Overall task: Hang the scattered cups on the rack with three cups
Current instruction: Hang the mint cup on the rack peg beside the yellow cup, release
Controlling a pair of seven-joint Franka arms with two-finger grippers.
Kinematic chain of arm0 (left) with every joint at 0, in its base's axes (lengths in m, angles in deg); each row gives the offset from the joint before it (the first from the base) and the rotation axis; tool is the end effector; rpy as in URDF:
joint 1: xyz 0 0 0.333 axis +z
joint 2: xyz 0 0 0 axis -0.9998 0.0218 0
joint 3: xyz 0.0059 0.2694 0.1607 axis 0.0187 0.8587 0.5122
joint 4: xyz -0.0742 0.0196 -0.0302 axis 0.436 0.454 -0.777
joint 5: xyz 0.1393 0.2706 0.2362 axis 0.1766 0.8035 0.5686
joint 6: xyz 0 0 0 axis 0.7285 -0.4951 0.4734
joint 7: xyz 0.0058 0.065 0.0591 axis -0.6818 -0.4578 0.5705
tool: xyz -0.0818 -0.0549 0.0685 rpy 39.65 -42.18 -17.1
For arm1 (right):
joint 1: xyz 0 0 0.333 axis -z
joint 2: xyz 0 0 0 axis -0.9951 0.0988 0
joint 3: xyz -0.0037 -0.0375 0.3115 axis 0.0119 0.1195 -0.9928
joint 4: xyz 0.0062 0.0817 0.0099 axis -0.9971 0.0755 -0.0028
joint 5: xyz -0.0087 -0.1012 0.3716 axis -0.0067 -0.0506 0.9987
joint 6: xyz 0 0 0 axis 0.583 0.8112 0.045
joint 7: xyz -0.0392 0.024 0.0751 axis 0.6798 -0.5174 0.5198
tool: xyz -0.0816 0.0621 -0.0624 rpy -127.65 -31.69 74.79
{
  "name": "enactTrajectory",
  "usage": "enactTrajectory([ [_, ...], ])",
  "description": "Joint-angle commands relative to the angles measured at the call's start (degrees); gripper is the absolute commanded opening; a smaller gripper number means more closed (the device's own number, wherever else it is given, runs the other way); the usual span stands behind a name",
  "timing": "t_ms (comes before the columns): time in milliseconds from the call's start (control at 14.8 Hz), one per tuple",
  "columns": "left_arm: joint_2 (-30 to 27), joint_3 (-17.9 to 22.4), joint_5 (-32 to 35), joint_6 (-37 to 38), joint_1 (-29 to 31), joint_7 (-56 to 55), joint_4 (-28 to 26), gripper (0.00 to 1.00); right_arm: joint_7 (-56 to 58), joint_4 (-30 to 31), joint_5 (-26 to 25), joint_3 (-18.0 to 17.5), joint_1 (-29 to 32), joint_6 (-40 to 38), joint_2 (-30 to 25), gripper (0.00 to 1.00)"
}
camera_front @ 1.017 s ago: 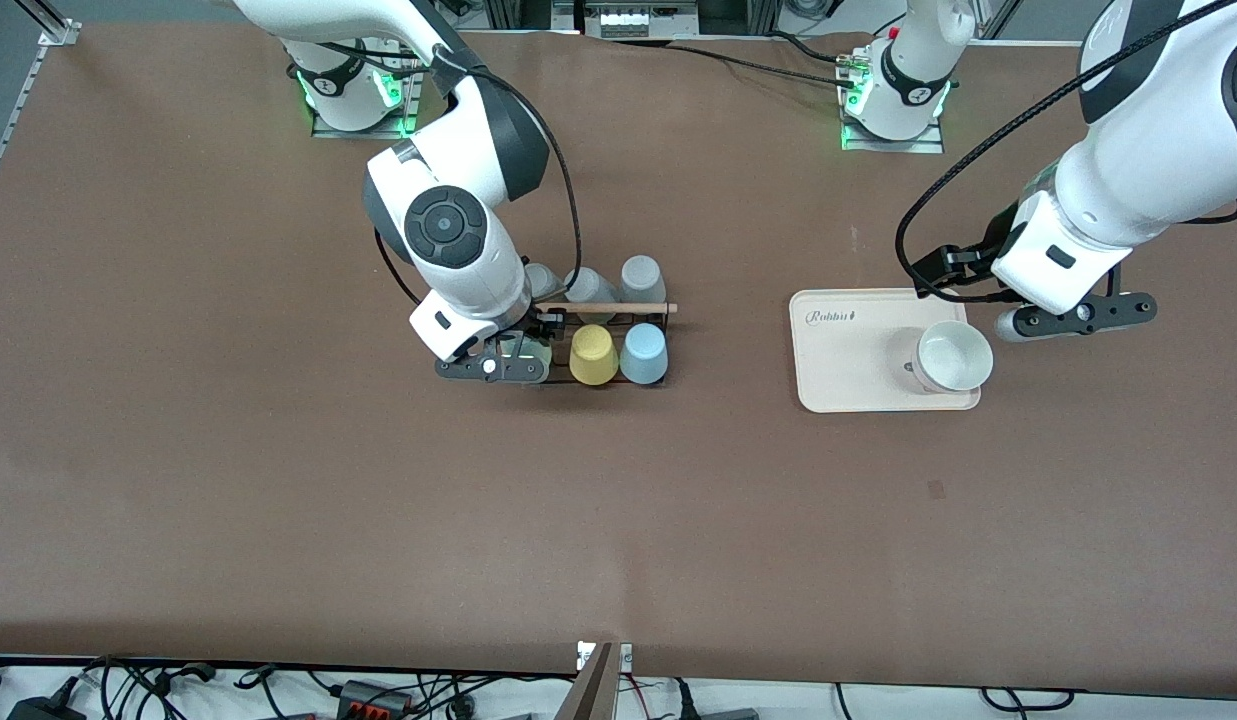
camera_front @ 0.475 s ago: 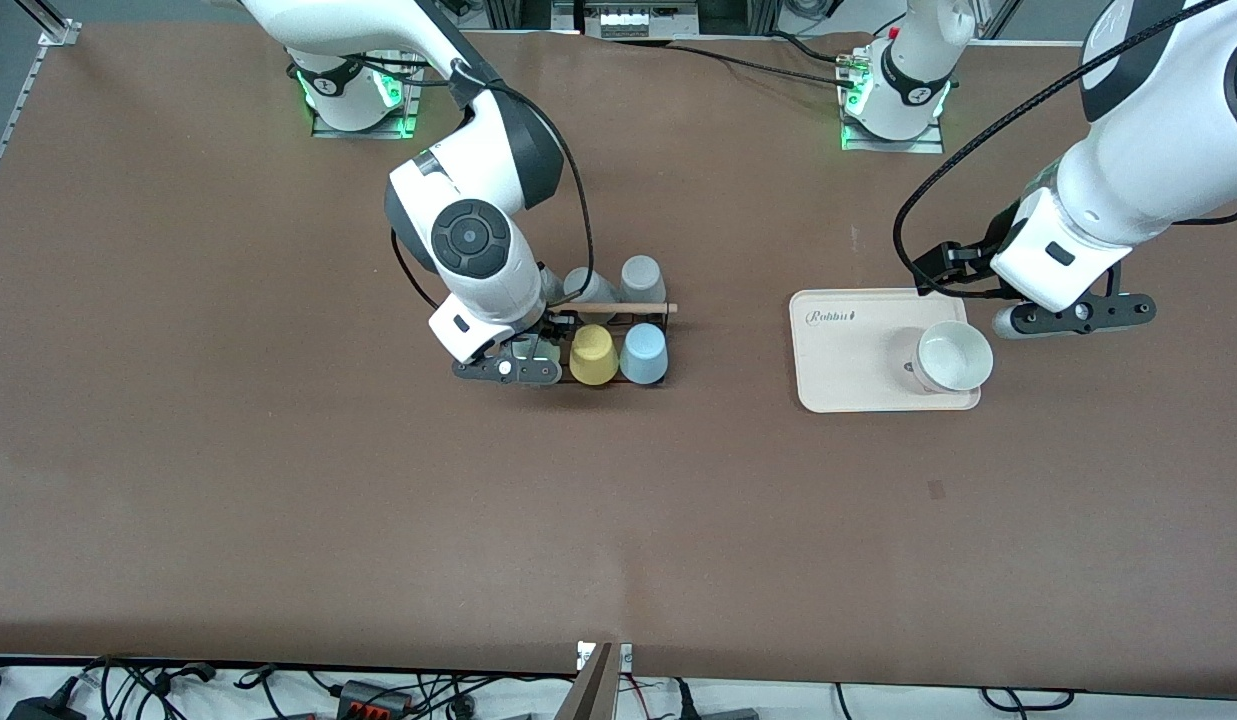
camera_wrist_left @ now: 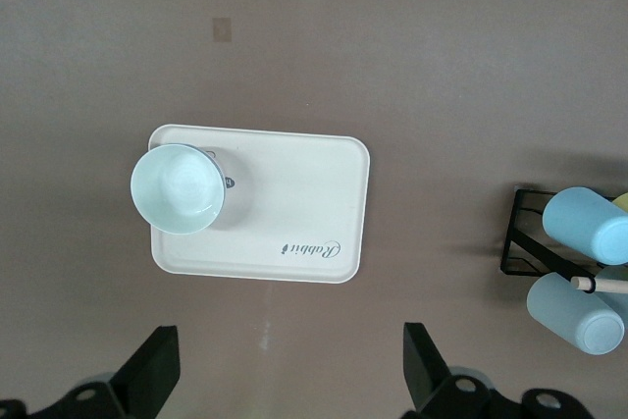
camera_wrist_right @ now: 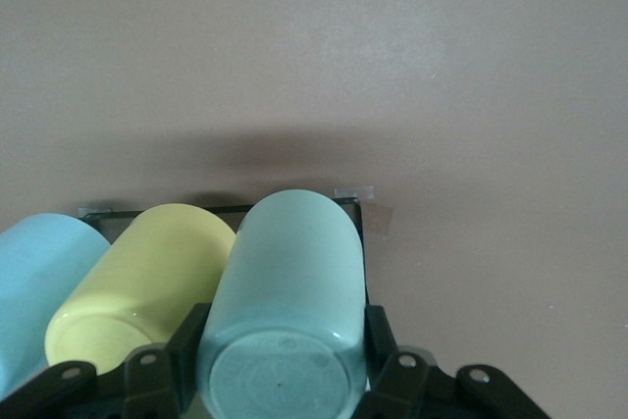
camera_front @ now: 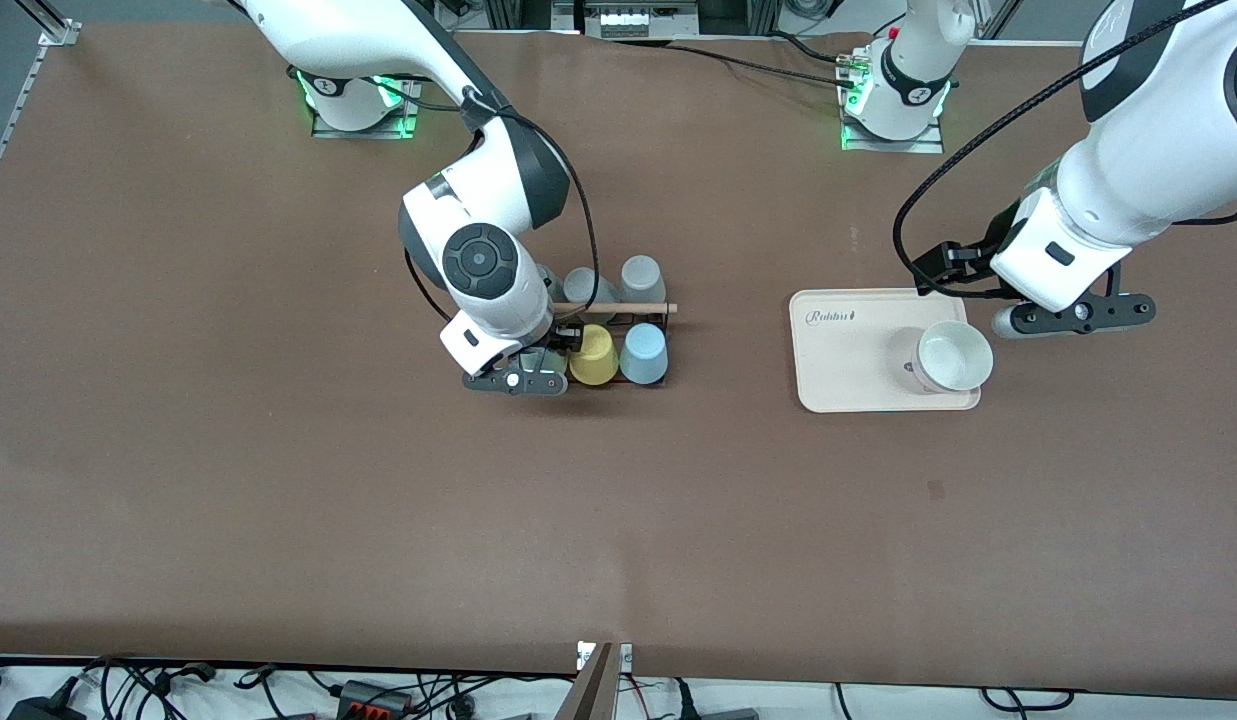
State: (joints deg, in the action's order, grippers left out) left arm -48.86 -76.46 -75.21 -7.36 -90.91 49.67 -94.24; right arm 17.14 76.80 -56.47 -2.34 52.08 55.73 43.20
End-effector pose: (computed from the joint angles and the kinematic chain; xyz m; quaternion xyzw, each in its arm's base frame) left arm 0.5766 -0.1345 0.5529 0.9963 0.0604 -0.0609 0.0108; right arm 0.5732 0.4091 0.3140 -0.9982 0.0310 0.0500 0.0082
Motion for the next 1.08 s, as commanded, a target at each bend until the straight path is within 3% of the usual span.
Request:
enactTrajectory([
  [0,-1.9,-0.2,-1.0,-0.4,0.8,1.7,-2.0,1.0,-1.0,-1.8,0.9,0.3,-0.4,-0.1,1.5,0.25],
  [68,-1.9,-0.2,-1.0,-0.4,0.8,1.7,-2.0,1.0,-1.1,-1.8,1.0,0.3,-0.4,-0.1,1.7,0.26],
  [136,-1.9,-0.2,-1.0,-0.3,0.8,1.7,-2.0,1.0,-1.3,-1.8,0.9,0.3,-0.4,-0.2,1.8,0.38],
  [203,-1.9,-0.3,-1.0,-0.1,0.8,1.7,-2.0,1.0,-1.3,-1.8,1.0,0.3,-0.4,-0.2,1.9,0.82],
  [271,-1.9,-0.3,-1.0,0.0,0.8,1.7,-2.0,1.0,-1.4,-1.8,1.0,0.3,-0.4,-0.3,1.8,1.0],
  [610,-2.0,-0.2,-1.0,0.4,0.8,1.7,-1.9,1.0,-3.5,-4.8,-0.6,0.9,-1.2,-1.6,0.2,1.0],
  [1017,-1.9,0.2,-1.1,0.7,0.8,1.7,-1.8,1.0,-2.4,-4.8,-0.8,1.1,5.7,-6.8,-7.8,1.0],
])
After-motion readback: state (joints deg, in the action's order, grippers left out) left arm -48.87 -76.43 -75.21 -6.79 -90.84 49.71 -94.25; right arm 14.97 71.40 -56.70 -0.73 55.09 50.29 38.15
